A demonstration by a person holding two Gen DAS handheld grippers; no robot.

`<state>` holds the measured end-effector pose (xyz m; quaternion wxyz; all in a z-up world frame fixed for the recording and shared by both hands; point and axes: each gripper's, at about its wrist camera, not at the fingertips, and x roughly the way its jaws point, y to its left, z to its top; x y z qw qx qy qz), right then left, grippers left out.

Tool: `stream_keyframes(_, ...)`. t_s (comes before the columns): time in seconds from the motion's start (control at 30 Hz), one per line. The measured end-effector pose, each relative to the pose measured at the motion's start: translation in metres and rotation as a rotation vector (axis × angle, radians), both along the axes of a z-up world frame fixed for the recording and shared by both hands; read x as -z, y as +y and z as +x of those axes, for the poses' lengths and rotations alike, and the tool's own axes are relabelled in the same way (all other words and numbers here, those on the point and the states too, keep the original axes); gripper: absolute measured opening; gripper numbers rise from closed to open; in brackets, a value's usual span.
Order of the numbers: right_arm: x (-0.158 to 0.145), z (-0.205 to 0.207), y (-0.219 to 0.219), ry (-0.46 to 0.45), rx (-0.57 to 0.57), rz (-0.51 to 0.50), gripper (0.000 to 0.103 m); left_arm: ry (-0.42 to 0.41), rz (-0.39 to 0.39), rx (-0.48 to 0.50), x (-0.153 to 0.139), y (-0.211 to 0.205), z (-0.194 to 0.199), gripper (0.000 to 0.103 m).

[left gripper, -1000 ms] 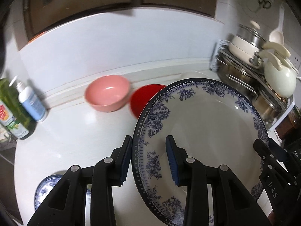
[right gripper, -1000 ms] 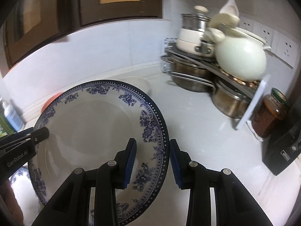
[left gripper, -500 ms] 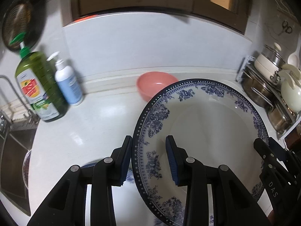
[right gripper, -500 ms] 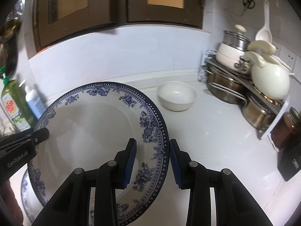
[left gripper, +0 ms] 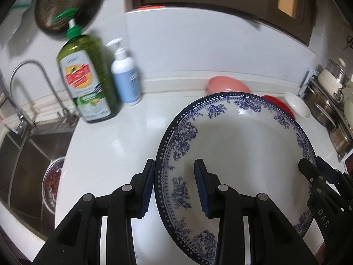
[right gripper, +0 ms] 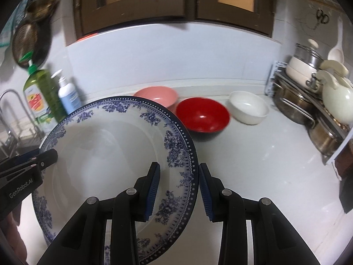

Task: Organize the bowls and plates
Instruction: 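Carry the small plate with both tools back toward the plate stack, then lower the small plate onto the plate stack and open both tools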

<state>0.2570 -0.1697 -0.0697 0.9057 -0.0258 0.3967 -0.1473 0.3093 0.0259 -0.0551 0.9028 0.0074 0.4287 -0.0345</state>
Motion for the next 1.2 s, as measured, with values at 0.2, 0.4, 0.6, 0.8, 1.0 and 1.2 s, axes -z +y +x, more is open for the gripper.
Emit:
stream_keyframes(0.2,0.012,0.000,0.027,0.025,-0.047,0.012,0.037,0.016,0.022,-0.039,0.008,0.027,-0.012,0.036)
stream_keyframes(0.4,0.027,-0.001,0.044,0.063,-0.079,0.034,0.037,0.048,0.032,-0.060,0.021,0.045,-0.020,0.036)
stream_keyframes(0.6,0.041,-0.005,0.059,0.100,-0.107,0.031,0.037,0.085,0.038,-0.073,0.035,0.061,-0.025,0.036)
stream_keyframes(0.8,0.057,-0.007,0.067,0.139,-0.113,0.039,0.037,0.124,0.041,-0.073,0.052,0.070,-0.031,0.036)
stream_keyframes(1.0,0.073,-0.011,0.073,0.186,-0.118,0.035,0.037,0.162,0.043,-0.070,0.067,0.075,-0.033,0.036)
stream_keyframes(1.2,0.082,-0.012,0.073,0.213,-0.107,0.038,0.037,0.182,0.047,-0.060,0.074,0.075,-0.034,0.036)
